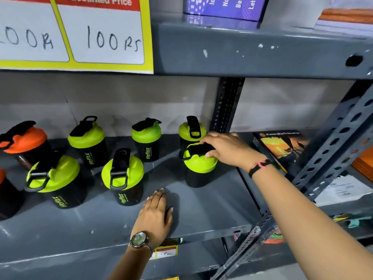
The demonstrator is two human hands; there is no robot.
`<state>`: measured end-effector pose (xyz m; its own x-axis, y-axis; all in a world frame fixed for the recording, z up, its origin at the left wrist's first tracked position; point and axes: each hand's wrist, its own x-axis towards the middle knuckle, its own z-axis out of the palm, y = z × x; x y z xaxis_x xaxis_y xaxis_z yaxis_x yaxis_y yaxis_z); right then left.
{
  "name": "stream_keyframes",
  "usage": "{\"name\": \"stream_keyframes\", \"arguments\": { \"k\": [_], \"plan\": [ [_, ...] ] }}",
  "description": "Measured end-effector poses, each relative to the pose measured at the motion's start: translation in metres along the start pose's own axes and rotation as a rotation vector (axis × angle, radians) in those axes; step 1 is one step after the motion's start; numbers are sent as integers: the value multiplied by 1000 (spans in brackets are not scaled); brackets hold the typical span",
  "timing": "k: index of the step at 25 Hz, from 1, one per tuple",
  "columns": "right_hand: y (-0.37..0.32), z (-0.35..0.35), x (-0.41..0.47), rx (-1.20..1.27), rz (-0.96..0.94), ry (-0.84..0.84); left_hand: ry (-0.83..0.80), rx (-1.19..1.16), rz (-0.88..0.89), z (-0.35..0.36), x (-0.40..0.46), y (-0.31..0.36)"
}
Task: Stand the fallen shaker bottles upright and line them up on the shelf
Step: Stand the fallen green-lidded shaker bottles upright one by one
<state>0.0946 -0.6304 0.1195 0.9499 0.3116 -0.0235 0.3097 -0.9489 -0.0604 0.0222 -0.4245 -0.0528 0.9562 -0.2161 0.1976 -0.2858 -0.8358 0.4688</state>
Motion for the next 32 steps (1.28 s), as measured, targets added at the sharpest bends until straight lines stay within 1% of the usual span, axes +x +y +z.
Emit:
{"name": "stream_keyframes", "arguments": {
  "k": [5,9,13,16,19,22,27,29,30,31,32],
  "plan": [
    [6,0,3,93,11,-39,0,9,10,0,1,0],
    [3,-1,2,78,35,-46,3,14,24,0,0,0],
    [-6,1,-6,107,103,50,6,16,26,-1,0,1],
    [-21,6,-15,80,220,165,13,17,29,0,1,1],
    [-36,11,-16,94,305,209,23,5,26,-1,1,3],
    [-39,13,-19,101,323,228,26,5,21,-2,1,3],
    [-38,16,-26,119,281,235,1,22,16,-3,1,3],
    [-39,15,-30,141,305,250,-6,28,33,-8,-1,7],
    [-37,17,-34,171,336,307,15,27,59,-12,-4,9],
    [-33,22,-40,221,373,406,71,9,65,-15,-9,9],
    [-28,31,-48,297,407,532,163,-45,19,-18,-16,7]
  ]
}}
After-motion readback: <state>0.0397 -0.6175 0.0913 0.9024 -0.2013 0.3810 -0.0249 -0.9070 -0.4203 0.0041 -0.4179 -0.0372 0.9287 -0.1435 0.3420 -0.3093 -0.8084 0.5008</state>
